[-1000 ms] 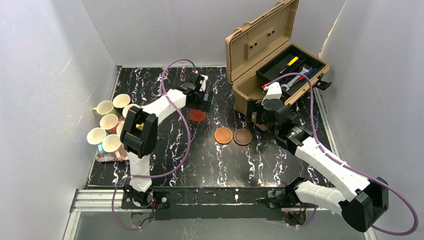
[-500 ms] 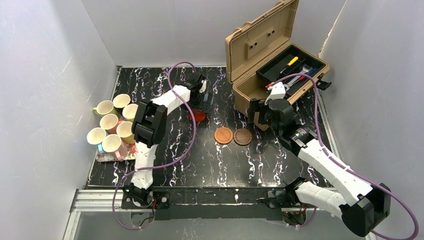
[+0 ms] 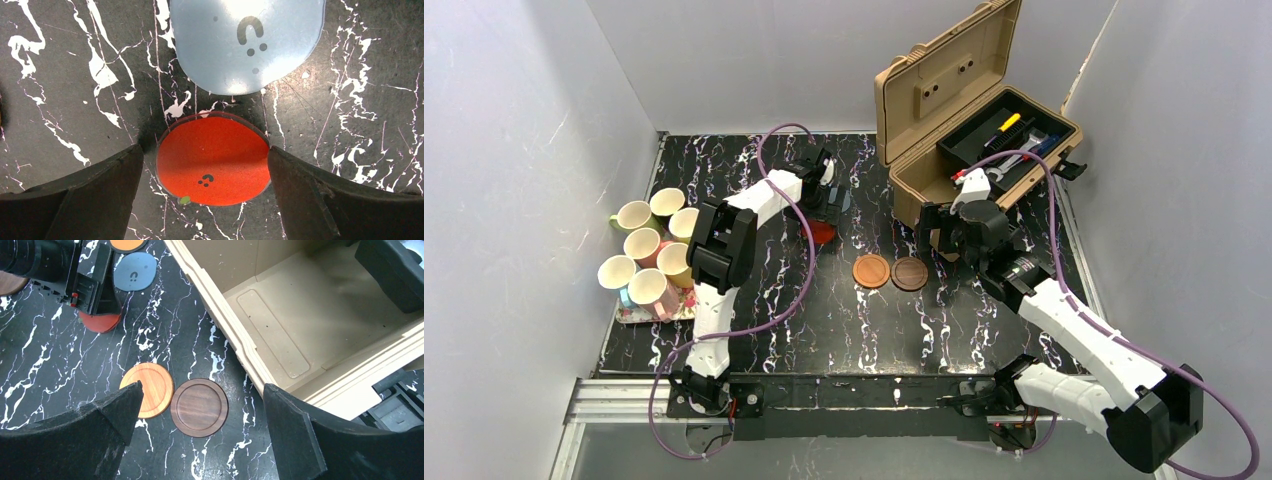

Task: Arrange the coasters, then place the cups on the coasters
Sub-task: Move the coaster to the center of the board.

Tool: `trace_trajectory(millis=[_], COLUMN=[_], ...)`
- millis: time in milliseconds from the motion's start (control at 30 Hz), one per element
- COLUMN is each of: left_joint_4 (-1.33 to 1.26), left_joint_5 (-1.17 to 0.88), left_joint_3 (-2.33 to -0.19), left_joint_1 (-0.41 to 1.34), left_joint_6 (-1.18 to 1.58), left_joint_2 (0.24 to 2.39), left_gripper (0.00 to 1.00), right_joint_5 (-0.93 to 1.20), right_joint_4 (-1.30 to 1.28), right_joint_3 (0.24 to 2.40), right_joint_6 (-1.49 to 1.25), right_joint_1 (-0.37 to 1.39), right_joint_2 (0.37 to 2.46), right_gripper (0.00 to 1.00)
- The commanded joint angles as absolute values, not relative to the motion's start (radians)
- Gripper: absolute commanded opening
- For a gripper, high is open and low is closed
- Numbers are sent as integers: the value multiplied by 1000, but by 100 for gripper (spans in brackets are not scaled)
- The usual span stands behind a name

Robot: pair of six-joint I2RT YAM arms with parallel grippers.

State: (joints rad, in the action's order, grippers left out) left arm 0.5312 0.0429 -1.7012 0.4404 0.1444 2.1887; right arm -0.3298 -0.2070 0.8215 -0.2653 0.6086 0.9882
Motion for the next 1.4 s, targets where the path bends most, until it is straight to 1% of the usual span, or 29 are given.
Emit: trace_trajectory(millis=[0, 433, 633, 833, 1000, 1267, 1367], left_joint_4=[582, 595, 627, 650, 645, 640, 641], left_joint_5=[28, 47, 76, 88, 47, -39, -33], left_joint_3=[-1680, -1644, -1629, -1553, -1456, -1368, -1339], left_joint_1=[451, 483, 484, 484, 485, 500, 517], left_joint_6=[118, 97, 107, 137, 172, 211, 214], left_joint_2=[2218, 2217, 2220, 2175, 2111, 2055, 2040], left_gripper=[93, 95, 91, 90, 87, 84, 84], right_joint_5=[-312, -309, -305, -304, -303, -225, -204], right_joint_4=[-155, -159, -159, -157, -149, -125, -116], right_joint_3=[828, 813, 810, 804, 795, 771, 762], right_joint_6=[-280, -285, -290, -297, -306, -306, -315], right_joint_1=[604, 599, 597, 597, 597, 597, 598], right_joint_2=[995, 989, 986, 986, 989, 988, 988], right_gripper=[99, 99, 99, 99, 99, 99, 99])
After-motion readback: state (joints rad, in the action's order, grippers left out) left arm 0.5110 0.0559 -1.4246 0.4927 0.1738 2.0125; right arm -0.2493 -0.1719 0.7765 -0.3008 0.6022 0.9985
